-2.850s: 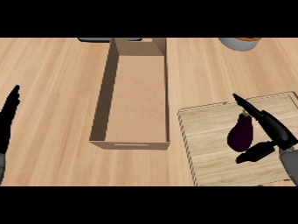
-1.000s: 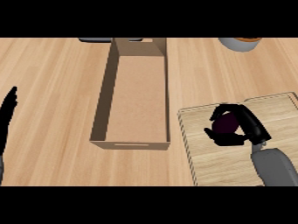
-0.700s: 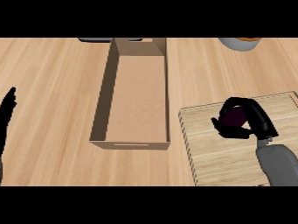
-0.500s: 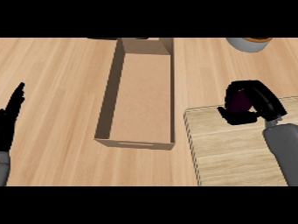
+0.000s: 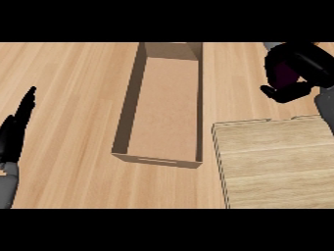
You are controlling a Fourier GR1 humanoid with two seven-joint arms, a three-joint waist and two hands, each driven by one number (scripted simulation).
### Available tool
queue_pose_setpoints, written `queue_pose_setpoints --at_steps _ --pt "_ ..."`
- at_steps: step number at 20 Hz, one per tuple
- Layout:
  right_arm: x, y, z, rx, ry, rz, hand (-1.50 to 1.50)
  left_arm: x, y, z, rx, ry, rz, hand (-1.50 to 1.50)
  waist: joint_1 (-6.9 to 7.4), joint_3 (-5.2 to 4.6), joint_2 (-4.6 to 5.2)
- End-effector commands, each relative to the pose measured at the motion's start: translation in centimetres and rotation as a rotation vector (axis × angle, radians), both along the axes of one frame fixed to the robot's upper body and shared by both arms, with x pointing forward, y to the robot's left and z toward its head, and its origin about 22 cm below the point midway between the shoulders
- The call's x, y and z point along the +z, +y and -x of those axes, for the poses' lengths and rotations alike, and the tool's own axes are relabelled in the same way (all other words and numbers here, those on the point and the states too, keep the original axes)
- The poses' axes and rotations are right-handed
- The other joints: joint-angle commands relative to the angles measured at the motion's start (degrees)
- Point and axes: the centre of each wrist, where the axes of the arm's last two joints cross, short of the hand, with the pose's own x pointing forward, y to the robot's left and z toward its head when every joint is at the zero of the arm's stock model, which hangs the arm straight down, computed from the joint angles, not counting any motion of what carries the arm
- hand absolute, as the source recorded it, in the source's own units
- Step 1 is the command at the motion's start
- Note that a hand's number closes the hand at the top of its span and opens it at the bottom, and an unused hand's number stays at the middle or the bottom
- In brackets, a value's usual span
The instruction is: Pick the eggplant from the tray and place it in the cardboard box
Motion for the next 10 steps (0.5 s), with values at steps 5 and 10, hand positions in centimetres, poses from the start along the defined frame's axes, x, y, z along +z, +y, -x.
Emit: queue_pose_setpoints --at_steps 5,10 --pt "4.0 3.5 -3.9 0.257 -0.096 -0.132 1.5 -0.4 1.4 0.8 0.038 0.01 -0.012 0.0 -1.91 -0.09 -0.8" --pt "4.2 9.4 -5.2 0.354 0.036 -0.171 1.5 -0.4 1.0 0.1 0.06 0.017 0.002 0.0 -2.83 -0.13 -0.99"
